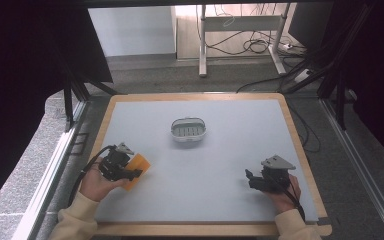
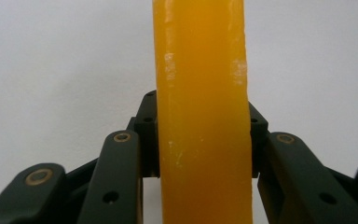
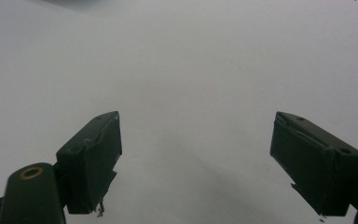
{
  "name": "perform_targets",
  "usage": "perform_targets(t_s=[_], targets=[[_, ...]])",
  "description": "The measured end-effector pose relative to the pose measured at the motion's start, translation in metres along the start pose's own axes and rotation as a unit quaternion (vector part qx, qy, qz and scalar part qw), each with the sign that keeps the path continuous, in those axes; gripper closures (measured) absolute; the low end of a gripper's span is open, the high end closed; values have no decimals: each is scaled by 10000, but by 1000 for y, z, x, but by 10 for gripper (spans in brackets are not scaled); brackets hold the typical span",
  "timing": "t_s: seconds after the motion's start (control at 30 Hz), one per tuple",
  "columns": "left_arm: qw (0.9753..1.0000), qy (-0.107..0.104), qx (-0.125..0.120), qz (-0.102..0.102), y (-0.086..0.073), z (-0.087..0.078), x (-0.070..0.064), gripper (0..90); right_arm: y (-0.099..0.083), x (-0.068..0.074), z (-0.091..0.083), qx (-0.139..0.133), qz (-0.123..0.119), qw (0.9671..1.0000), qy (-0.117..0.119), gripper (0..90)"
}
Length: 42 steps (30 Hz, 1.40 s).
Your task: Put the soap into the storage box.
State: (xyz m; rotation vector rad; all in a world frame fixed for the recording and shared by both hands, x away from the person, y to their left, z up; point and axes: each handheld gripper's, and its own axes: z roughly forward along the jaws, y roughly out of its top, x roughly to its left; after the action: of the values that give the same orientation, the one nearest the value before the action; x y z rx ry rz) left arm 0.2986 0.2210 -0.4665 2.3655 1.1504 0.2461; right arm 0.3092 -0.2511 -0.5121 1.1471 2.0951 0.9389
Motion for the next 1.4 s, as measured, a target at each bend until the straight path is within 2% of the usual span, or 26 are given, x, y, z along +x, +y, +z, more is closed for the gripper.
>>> perform_targets(t_s=[0.23,0.3,0.4,0.5,0.6,0.73,0.87,0.97,1.13,1.2,1.4], targets=[[9999,-52,-108,15,0,-4,0,616,0,0,0,-2,-24,10000,-38,168],[9998,10,-176,70,0,-6,0,616,0,0,0,-42,-37,10000,-53,168],[9997,5,-228,126,1,-8,0,616,0,0,0,-29,-29,10000,-54,168],[9990,-61,-397,203,0,-10,2,616,0,0,0,1,-4,10000,-67,168],[9988,-46,-425,229,2,-11,2,616,1,0,-1,-39,-3,10000,-56,168],[9983,-98,-487,291,6,-11,2,616,1,2,-1,-62,-22,10000,-18,169],[9980,-32,-543,315,12,-13,2,616,4,6,2,-118,-173,9997,98,170],[9971,25,-641,400,17,-17,4,616,6,8,1,-169,-190,9996,145,171],[9966,32,-658,503,25,-20,2,616,6,9,0,-150,-182,9996,144,172],[9957,46,-701,612,30,-22,0,616,6,8,0,-147,-156,9997,125,172],[9943,32,-730,772,37,-24,-3,616,4,8,0,-104,-149,9998,73,172]])
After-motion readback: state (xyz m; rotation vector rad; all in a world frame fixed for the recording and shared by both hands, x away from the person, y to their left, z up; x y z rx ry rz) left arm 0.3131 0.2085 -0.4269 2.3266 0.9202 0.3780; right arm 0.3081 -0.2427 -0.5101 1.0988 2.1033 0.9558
